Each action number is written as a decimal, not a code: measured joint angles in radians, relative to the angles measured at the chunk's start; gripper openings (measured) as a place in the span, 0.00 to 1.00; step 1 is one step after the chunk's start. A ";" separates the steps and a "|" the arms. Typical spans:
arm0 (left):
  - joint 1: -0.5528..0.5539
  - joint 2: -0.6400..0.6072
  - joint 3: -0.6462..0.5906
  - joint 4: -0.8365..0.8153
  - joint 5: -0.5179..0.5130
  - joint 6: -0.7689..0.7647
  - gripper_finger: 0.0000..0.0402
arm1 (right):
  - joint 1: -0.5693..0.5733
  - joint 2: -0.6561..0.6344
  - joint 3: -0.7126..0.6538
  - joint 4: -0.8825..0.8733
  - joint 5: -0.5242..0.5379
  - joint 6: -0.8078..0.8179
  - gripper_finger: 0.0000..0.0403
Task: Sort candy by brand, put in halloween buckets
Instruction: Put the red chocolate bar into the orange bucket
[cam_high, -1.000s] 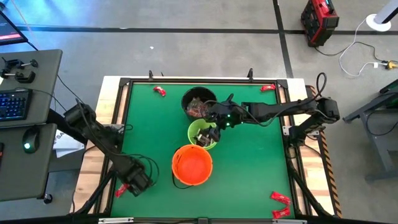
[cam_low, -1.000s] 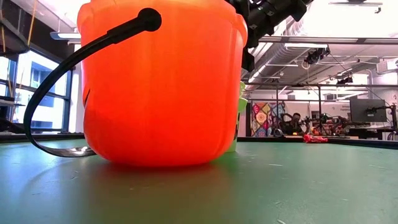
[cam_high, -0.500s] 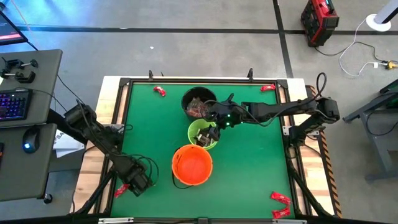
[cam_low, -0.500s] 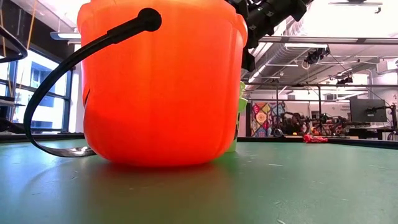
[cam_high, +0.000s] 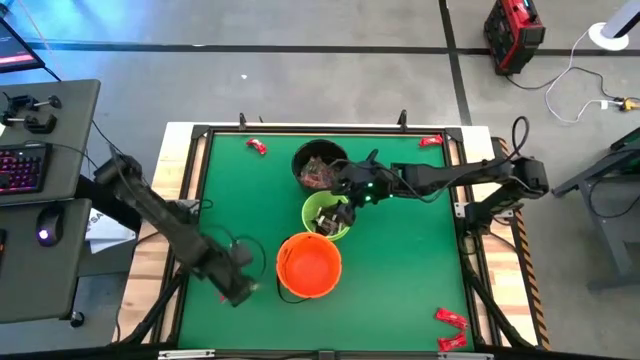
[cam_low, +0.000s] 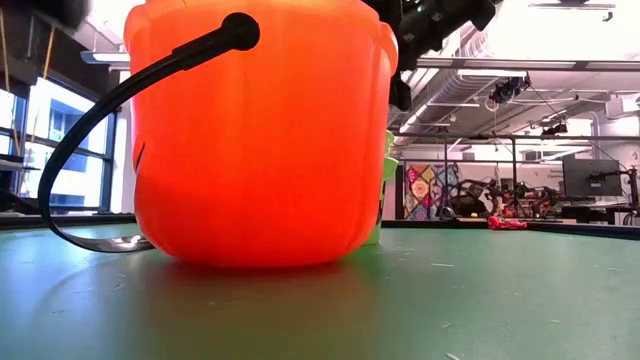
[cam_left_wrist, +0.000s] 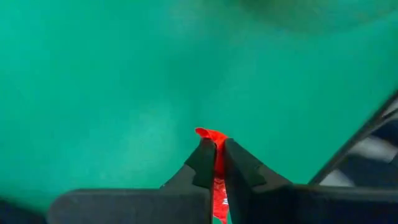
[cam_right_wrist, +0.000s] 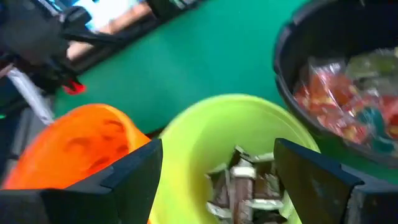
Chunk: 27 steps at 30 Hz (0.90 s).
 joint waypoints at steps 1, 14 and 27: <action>0.020 -0.027 0.032 -0.025 -0.059 0.030 0.01 | 0.000 -0.012 0.000 0.007 -0.010 0.000 0.75; 0.318 -0.129 0.255 0.303 -0.355 0.693 0.00 | 0.005 -0.250 0.000 0.045 0.019 0.009 0.75; 0.342 0.073 0.253 0.475 -0.142 0.758 0.04 | 0.066 -0.308 0.000 -0.120 0.040 0.052 0.75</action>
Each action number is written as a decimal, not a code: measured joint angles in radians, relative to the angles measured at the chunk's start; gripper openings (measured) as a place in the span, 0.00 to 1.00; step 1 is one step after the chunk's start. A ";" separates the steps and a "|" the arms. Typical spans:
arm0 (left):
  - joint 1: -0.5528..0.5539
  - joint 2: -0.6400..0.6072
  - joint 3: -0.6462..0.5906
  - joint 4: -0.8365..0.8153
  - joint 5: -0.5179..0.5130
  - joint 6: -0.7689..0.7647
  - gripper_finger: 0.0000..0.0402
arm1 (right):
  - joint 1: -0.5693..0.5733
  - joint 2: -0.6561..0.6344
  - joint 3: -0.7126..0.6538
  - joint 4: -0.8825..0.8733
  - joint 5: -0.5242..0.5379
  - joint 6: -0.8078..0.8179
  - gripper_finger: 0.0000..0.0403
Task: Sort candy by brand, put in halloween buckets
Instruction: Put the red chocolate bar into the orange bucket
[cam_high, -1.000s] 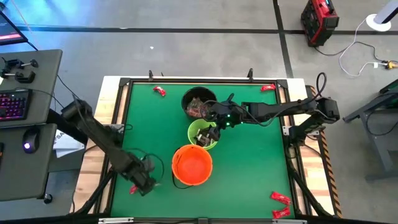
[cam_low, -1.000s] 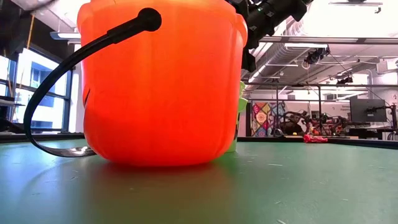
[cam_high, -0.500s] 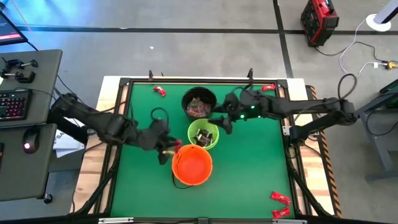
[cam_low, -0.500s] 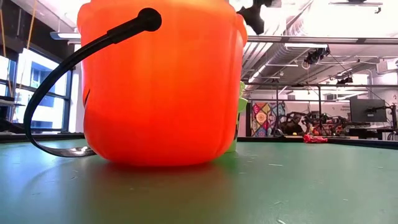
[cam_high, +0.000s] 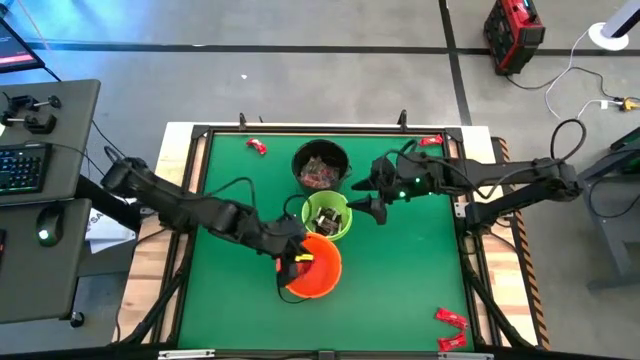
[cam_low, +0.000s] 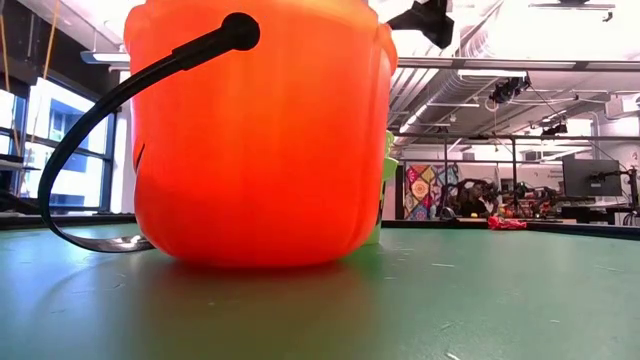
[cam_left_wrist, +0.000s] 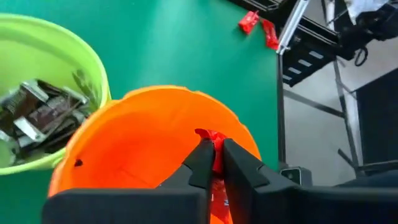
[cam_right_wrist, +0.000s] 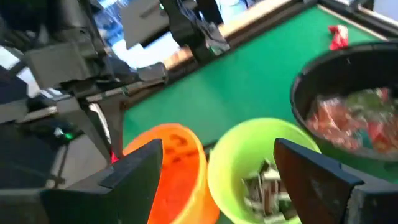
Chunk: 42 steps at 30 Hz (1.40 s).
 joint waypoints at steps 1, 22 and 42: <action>0.001 0.011 0.000 0.008 0.004 -0.012 0.05 | 0.003 0.000 0.000 -0.014 0.007 0.000 0.75; 0.017 -0.257 -0.017 -0.263 -0.166 -0.098 0.62 | 0.176 0.006 0.000 -0.419 -0.197 0.194 0.75; -0.027 -0.404 -0.279 -0.101 -0.287 -0.264 0.62 | 0.772 0.461 -0.257 -0.353 -0.597 0.899 0.75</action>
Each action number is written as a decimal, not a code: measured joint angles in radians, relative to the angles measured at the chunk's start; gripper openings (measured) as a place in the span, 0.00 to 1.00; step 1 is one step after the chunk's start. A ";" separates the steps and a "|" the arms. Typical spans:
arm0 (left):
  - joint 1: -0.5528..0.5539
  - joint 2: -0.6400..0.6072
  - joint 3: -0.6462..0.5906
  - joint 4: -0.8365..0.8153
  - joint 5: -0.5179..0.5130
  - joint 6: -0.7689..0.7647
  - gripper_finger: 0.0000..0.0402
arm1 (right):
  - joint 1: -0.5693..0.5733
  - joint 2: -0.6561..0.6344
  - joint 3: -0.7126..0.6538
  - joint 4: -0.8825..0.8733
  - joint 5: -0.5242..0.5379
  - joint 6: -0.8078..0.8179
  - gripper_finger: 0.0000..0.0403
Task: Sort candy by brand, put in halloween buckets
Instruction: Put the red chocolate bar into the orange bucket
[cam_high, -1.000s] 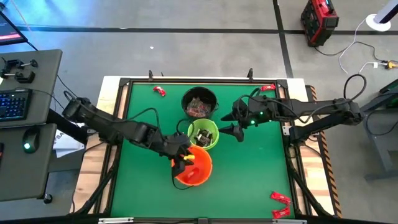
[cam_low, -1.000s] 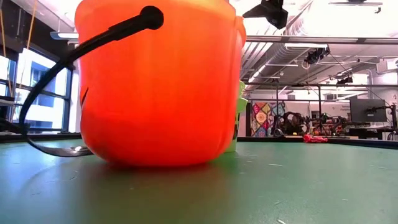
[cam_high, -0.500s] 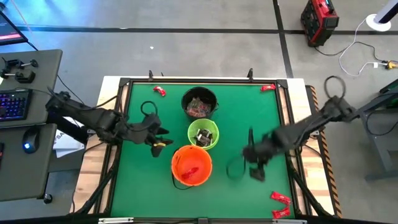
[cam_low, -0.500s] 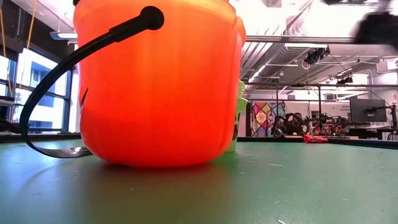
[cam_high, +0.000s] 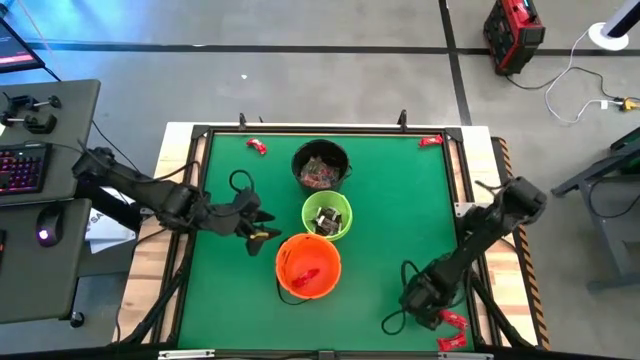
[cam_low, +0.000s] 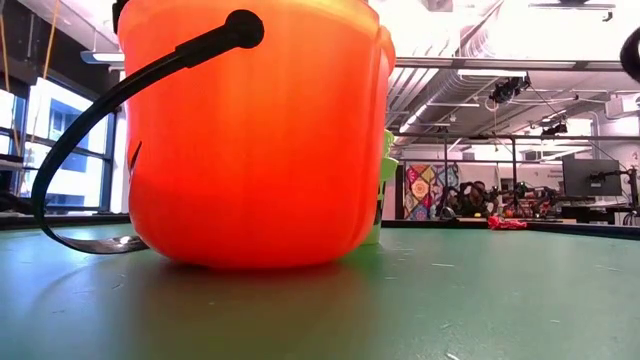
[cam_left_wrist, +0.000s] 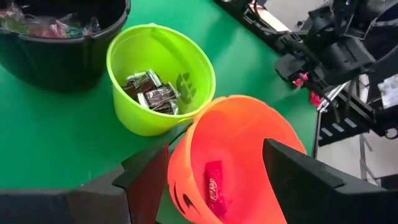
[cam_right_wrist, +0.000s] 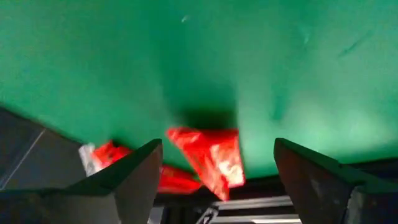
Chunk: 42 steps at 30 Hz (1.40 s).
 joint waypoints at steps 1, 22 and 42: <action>0.004 -0.001 0.000 -0.001 0.008 0.008 0.62 | 0.000 0.018 0.002 0.004 -0.001 0.000 0.75; 0.008 -0.112 0.000 -0.011 -0.010 0.068 0.62 | -0.109 0.021 0.186 -0.448 0.150 -0.317 0.09; 0.008 -0.213 0.002 -0.013 -0.254 0.054 0.62 | -0.497 -0.227 0.419 0.409 0.652 -0.894 0.05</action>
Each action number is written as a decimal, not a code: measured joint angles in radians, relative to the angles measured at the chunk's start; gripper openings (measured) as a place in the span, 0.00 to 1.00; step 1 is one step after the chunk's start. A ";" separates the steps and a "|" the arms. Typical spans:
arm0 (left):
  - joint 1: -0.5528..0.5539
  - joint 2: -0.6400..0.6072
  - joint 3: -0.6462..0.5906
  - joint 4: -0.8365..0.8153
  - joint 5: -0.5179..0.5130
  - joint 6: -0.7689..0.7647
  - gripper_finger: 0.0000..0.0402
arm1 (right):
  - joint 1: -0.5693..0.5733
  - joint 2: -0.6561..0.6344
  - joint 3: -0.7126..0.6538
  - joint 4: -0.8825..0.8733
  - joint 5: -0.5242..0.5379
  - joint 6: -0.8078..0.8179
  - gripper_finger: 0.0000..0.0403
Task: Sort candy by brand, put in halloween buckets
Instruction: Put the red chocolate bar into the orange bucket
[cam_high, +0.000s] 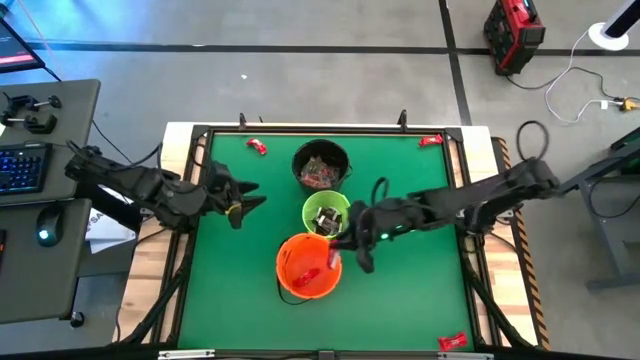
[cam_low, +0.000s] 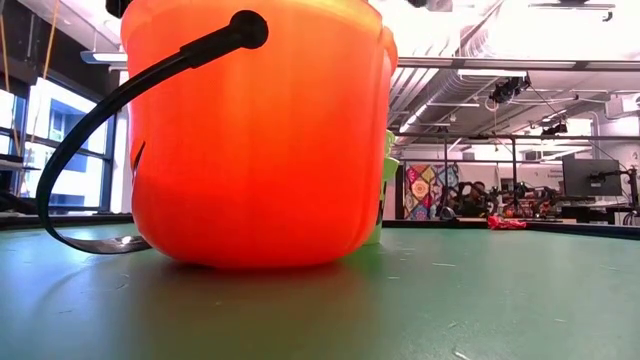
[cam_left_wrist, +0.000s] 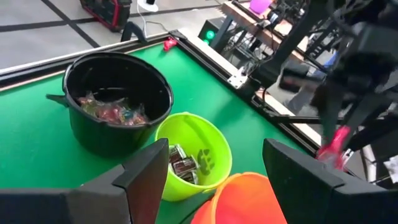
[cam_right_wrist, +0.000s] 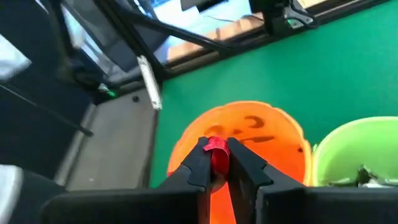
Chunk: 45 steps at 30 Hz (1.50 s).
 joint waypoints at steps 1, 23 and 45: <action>0.000 0.003 0.000 -0.001 0.000 -0.006 0.62 | -0.001 0.026 0.000 0.017 0.000 -0.020 0.05; 0.000 -0.001 0.000 0.052 0.000 0.006 0.62 | -0.021 0.296 0.397 -0.607 -0.160 -0.160 0.72; 0.000 -0.001 0.000 0.051 0.001 0.093 0.62 | 0.561 0.237 -0.448 -0.154 -0.881 0.808 0.72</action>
